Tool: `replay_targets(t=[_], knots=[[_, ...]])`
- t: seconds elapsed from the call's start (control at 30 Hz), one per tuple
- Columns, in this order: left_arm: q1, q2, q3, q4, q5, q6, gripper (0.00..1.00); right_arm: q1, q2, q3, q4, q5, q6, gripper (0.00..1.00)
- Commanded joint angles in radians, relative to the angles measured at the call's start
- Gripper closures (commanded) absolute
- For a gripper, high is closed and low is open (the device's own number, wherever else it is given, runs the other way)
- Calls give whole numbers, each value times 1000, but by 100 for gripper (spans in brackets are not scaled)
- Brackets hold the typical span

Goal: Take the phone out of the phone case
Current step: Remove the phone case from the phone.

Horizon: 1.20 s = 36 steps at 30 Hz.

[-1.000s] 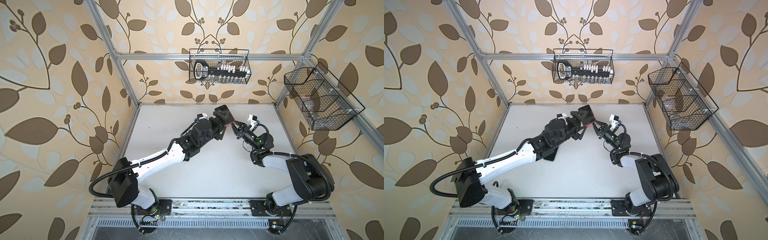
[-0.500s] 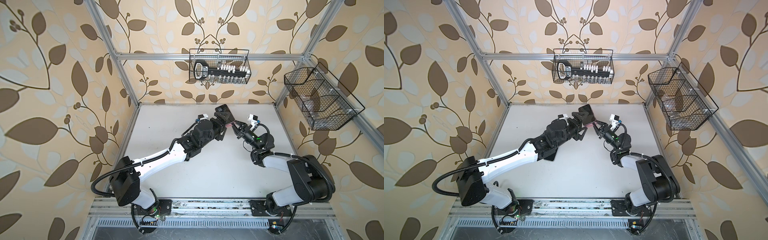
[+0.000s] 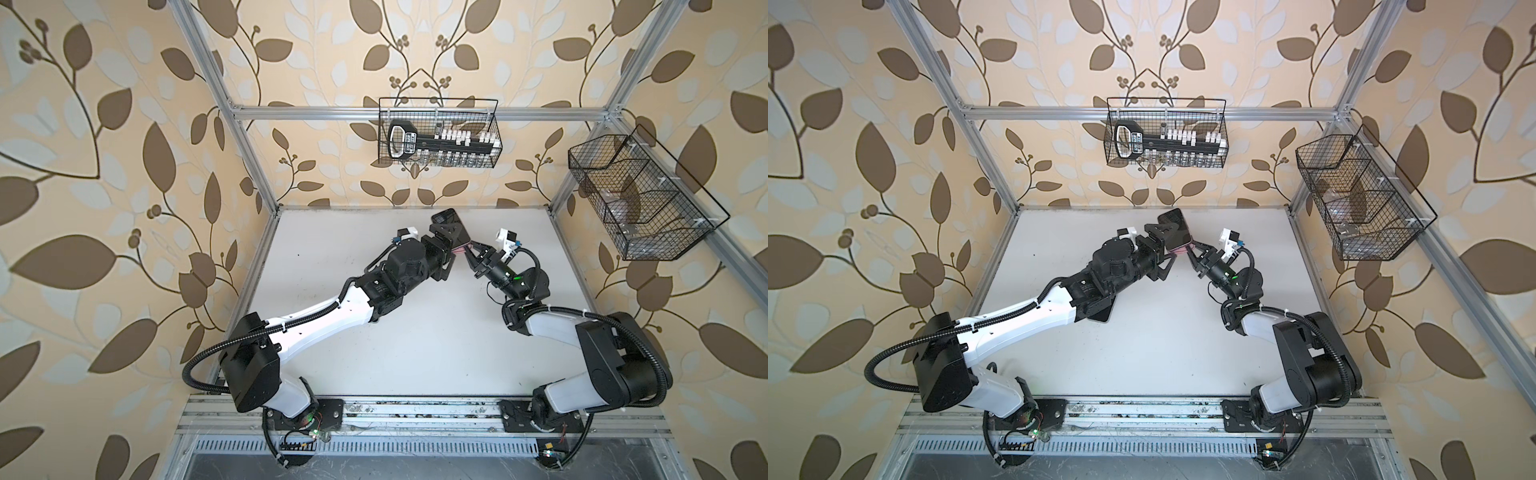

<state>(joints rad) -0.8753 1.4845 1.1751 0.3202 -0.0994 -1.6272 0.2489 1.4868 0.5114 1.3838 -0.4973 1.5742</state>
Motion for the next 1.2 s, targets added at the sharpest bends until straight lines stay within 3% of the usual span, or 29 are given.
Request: replay_targets(t=[0.0, 0.57, 1.17], knots=[[16, 4, 36, 60, 1, 3, 4, 11, -25, 3, 106, 0, 18, 100], [31, 0, 22, 46, -36, 35, 6, 21, -48, -14, 107, 6, 21, 100], [52, 25, 28, 9, -64, 63, 16, 30, -62, -25, 107, 10, 13, 100]])
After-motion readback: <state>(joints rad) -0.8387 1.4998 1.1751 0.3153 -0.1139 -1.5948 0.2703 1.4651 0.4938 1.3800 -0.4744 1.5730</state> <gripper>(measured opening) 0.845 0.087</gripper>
